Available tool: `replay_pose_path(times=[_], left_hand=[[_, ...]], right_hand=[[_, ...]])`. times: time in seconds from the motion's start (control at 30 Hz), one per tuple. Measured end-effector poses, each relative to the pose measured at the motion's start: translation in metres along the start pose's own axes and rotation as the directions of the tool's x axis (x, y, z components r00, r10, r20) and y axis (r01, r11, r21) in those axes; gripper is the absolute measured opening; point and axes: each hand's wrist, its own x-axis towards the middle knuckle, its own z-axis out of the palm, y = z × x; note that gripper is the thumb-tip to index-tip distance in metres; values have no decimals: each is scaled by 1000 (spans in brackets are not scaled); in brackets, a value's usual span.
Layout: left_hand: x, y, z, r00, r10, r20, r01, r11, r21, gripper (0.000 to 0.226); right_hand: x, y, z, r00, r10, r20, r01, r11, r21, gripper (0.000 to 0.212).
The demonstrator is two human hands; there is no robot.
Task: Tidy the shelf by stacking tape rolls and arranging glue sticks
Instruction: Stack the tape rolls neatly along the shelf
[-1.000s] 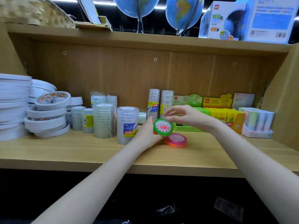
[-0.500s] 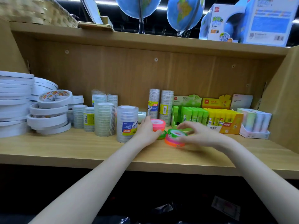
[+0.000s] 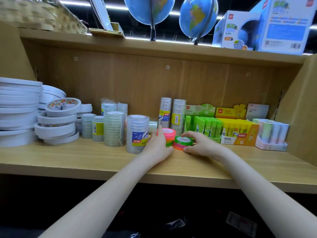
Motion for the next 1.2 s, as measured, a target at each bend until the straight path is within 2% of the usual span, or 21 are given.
replay_pose_path(times=[0.1,0.17,0.27,0.33,0.4,0.53,0.6,0.67,0.8,0.87,0.93,1.03,1.1,1.2], left_hand=[[-22,-1,-11,990,138,-40,-135,988,69,75],[-38,-11,-24,966,213,-149,-211,977,28,57],[-56,-32,-42,924,219,-314,-262,960,-100,33],[-64,-45,-51,894,225,-388,-278,957,-86,27],[-69,-56,-59,868,227,-442,-285,956,-68,27],[-68,-77,-74,850,222,-478,-256,967,-7,30],[-62,-84,-79,841,207,-500,-223,974,29,31],[-55,-87,-83,828,209,-521,-215,975,50,31],[-41,-81,-85,788,300,-537,-293,951,101,29],[-30,-72,-78,789,349,-506,-342,933,109,30],[-17,-63,-67,814,377,-442,-367,923,111,32],[4,-51,-51,858,406,-316,-369,914,171,41],[14,-48,-45,870,407,-278,-357,909,215,45],[19,-51,-40,879,406,-249,-308,884,353,45]], right_hand=[[2,-3,-11,993,-65,-100,68,997,34,47],[2,-12,-16,979,-139,-146,160,978,137,41],[3,-38,-9,946,-299,-129,323,910,259,37],[8,-59,1,920,-379,-103,392,868,304,38],[15,-78,14,913,-401,-77,401,844,358,41],[28,-103,35,927,-363,-88,369,854,367,56],[34,-108,40,942,-311,-129,337,872,355,52],[41,-109,35,957,-245,-152,288,850,442,46],[54,-102,-7,962,-80,-262,251,641,726,42],[64,-89,-29,943,-24,-333,285,576,766,41],[75,-73,-43,915,37,-402,296,617,729,41],[82,-48,-44,850,31,-526,219,888,405,41],[79,-35,-32,846,-76,-528,223,949,222,40],[77,-26,-12,829,-321,-458,360,933,-2,40]])
